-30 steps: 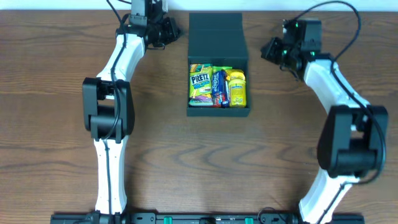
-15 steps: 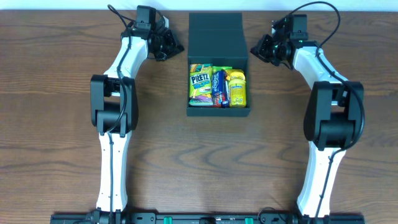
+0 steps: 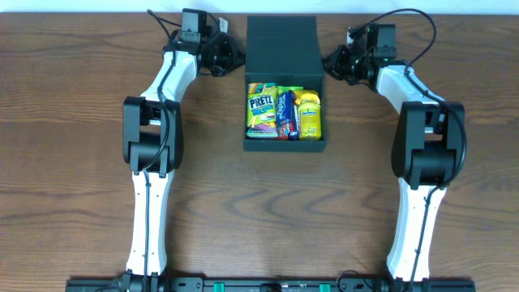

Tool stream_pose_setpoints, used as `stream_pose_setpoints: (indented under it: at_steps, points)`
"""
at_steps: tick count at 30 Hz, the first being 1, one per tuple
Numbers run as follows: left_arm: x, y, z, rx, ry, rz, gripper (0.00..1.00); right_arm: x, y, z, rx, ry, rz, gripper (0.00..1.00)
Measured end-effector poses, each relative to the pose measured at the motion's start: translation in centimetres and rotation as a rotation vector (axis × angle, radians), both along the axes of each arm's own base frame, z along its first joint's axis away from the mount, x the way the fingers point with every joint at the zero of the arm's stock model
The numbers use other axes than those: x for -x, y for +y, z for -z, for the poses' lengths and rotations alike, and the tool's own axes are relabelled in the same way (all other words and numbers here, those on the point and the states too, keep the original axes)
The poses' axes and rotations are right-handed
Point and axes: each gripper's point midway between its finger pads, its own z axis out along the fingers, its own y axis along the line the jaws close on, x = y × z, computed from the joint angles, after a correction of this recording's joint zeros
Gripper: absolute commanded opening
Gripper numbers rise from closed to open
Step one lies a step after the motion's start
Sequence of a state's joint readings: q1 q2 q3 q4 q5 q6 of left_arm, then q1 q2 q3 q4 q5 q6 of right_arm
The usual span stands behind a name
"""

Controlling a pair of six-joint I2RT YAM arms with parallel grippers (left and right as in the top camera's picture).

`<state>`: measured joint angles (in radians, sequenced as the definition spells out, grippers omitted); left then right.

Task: Pack container
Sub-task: 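Push the upright lid forward with both grippers to close the box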

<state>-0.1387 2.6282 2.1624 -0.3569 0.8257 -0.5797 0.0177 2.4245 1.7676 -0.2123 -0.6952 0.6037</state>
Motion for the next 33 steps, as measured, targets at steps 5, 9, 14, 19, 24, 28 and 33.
stream_pose_setpoints:
  at_steps: [5, 9, 14, 19, 24, 28, 33]
  points:
    - [0.4, -0.8, -1.0, 0.060, -0.014, 0.046, 0.06, 0.6, 1.1, -0.5, -0.062, -0.009, -0.061, 0.01]
    - [0.9, -1.2, -1.8, 0.116, -0.017, 0.093, 0.06, 1.1, 1.6, -1.4, -0.113, -0.032, -0.121, 0.01]
    - [0.4, -0.9, -4.8, 0.174, -0.093, 0.149, 0.06, 1.5, 1.7, -2.4, -0.147, -0.078, -0.186, 0.01]
    - [-0.2, -1.1, -8.5, 0.226, -0.185, 0.203, 0.06, 1.5, 1.7, -5.2, -0.122, -0.167, -0.226, 0.01]
    - [0.0, -1.5, -12.0, 0.282, -0.271, 0.276, 0.06, 2.1, 1.8, -11.8, -0.096, -0.298, -0.267, 0.01]
    - [0.4, -1.9, -13.6, 0.315, -0.303, 0.318, 0.05, 3.6, 2.2, -16.4, -0.085, -0.370, -0.317, 0.01]
    - [0.8, -2.0, -14.9, 0.339, -0.334, 0.352, 0.06, 6.3, 3.1, -15.7, -0.075, -0.288, -0.378, 0.01]
